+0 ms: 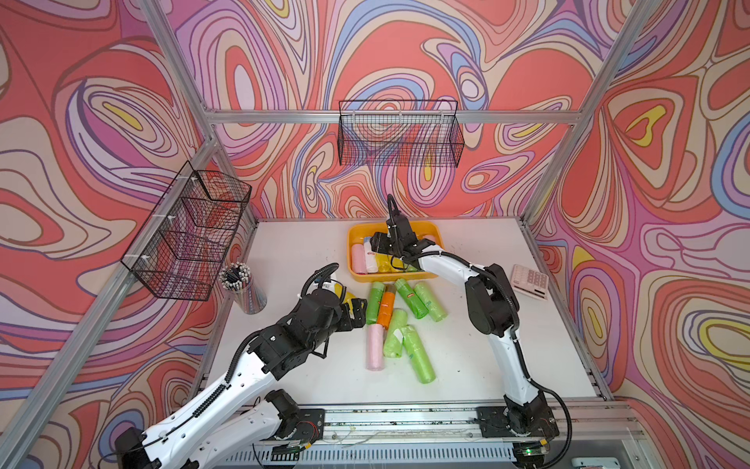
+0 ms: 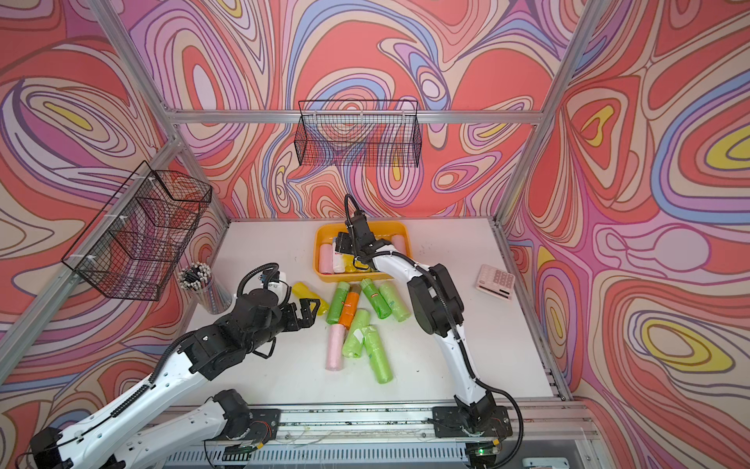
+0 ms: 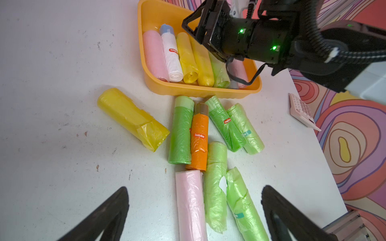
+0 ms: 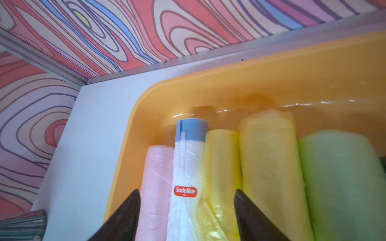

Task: Put the roll of trash bags into the storage box
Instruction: Place the roll of trash bags in the storage box.

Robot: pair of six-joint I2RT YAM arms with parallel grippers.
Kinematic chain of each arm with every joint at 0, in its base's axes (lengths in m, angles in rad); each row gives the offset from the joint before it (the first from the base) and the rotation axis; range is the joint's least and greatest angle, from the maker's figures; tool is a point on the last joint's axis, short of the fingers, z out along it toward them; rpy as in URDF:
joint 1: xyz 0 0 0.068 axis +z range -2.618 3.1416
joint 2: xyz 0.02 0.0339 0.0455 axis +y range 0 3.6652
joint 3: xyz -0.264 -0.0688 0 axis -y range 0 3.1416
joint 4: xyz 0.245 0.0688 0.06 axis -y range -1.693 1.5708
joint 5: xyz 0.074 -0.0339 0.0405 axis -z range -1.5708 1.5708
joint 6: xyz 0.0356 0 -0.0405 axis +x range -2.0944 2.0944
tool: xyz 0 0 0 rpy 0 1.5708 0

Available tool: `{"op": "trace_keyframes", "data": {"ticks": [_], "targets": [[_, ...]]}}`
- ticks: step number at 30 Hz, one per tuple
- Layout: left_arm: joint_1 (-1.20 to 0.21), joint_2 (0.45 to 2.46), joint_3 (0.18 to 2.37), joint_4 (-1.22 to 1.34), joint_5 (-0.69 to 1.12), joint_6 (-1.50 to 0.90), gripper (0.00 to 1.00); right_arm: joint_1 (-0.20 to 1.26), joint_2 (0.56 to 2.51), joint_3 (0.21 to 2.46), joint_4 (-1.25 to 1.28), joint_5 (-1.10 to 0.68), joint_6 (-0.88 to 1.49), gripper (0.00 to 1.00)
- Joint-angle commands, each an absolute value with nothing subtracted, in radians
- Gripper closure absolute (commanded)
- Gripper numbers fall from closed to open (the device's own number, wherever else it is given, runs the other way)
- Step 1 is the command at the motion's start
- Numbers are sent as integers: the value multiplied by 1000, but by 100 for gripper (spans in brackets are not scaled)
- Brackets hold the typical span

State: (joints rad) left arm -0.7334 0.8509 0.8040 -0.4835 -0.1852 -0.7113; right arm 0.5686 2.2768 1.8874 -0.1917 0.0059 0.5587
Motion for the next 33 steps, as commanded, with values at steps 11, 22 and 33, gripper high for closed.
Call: {"op": "trace_keyframes", "data": {"ticks": [11,22,33], "targets": [[-736,862,820,-550,-320,-752,0,563,1978,1675,-222,53,465,14],[-662,1020,835,-558,-342,-750,0,563,1767,1431,-217,113,419,12],[-469,1068,766,-486,-242,-721,0,563,1584,1246,-261,45,337,4]]}}
